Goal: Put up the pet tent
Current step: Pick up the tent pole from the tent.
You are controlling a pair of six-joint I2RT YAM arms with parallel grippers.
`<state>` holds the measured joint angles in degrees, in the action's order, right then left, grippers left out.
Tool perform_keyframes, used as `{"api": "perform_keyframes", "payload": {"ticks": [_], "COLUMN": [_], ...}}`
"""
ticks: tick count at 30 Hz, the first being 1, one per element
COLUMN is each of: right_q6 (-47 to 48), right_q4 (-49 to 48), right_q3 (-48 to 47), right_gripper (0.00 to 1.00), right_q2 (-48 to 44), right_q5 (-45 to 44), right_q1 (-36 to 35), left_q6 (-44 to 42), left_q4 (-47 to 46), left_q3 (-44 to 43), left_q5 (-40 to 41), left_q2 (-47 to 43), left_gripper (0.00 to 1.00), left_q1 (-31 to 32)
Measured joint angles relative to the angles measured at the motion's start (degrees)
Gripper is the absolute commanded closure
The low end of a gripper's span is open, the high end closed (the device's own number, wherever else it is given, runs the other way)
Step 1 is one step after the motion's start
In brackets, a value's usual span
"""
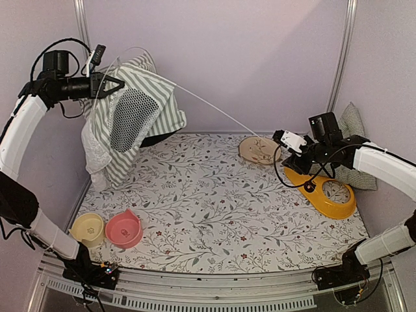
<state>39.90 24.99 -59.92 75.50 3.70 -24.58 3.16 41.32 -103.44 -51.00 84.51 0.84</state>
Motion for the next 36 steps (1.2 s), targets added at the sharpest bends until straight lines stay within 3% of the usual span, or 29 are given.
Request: {"api": "perform_keyframes", "payload": {"ticks": [17,20,24,29,36], "right_q6": [-1.5,-1.5,-1.6,-2.3,-7.1], "right_q4": [1.9,2.0,1.9,3.1,5.3], "right_q3": [2.0,3.1,3.3,2.5,-2.3], "right_gripper": [0.68,0.75,1.00,1.00,1.00], "right_q2": [-0.9,-1.5,-1.5,-1.5,-2.7], "right_q5": [-2.7,-3.1,-3.5,-2.1,6.4], "right_q1": [-0.6,-0.9,-1.2,-2.2,-8.1], "left_q6": [0.0,0.0,0.0,-0.1,-0.2], "left_q4": [0.5,0.6,0.6,0.6,0.3], "left_q3": [-2.6,-2.9,-3.5,-4.0,-5.9], "left_q5": [0.0,0.0,0.0,-0.2,1.8], "left_q2": [1.9,1.9,2.1,2.4,5.5], "left_gripper": [1.00,1.00,1.00,1.00,1.00], "left_q1": [0.0,0.0,0.0,0.0,2.5]}}
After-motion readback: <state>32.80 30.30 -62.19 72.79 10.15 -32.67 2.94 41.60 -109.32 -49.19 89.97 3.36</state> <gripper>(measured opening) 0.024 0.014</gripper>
